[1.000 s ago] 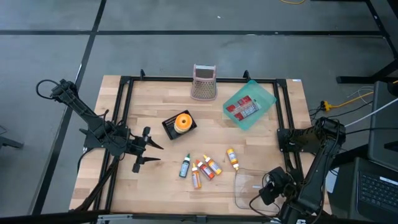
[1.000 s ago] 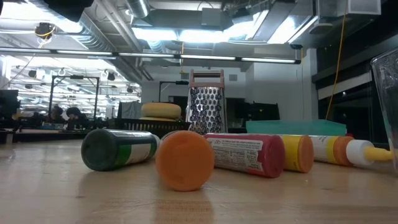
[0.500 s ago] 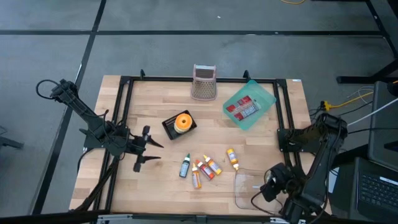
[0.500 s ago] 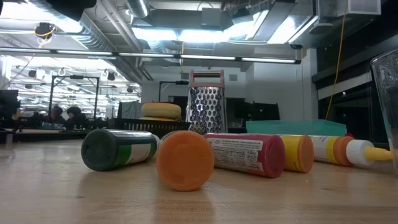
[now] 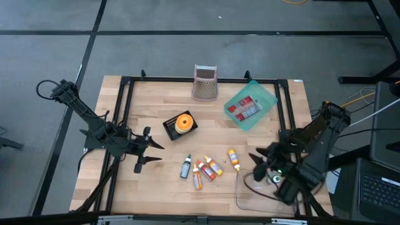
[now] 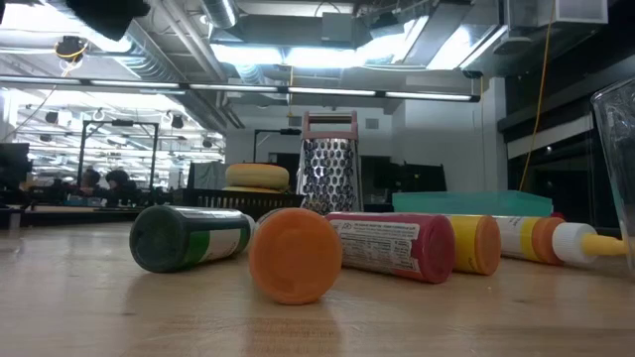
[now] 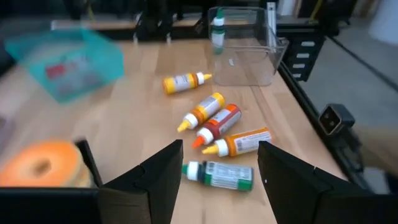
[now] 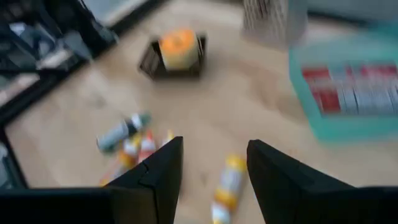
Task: Pick & Place Food Item
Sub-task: Put the green food coloring bottle into the transparent bin
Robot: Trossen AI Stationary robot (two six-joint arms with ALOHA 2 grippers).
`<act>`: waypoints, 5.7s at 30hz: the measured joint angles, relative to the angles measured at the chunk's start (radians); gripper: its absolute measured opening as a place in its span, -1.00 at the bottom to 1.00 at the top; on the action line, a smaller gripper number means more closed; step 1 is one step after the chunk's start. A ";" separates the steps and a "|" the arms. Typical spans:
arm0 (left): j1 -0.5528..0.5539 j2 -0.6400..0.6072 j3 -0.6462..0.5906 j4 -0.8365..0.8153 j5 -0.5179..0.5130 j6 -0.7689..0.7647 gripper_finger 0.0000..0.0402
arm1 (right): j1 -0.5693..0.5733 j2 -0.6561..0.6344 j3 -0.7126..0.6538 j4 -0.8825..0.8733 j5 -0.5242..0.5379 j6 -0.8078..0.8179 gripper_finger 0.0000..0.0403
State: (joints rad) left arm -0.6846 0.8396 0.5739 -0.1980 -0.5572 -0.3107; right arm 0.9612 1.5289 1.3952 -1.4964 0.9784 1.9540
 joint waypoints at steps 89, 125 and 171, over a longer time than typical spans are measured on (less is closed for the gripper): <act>0.180 1.387 1.093 -0.809 0.399 -1.421 0.00 | -0.568 -0.007 0.000 0.517 -0.220 -1.484 -0.13; -0.243 1.138 1.086 -0.861 -0.602 -0.885 -0.42 | -0.435 0.253 -0.002 1.478 -0.619 -1.823 -0.13; -0.208 1.162 1.080 -0.845 -0.315 -0.801 -0.43 | -0.436 0.300 -0.005 1.534 -0.813 -1.860 -0.13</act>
State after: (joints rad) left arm -0.8923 2.0014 1.6543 -1.0435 -0.8719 -1.1122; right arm 0.5247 1.8290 1.3907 0.0376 0.1658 0.0941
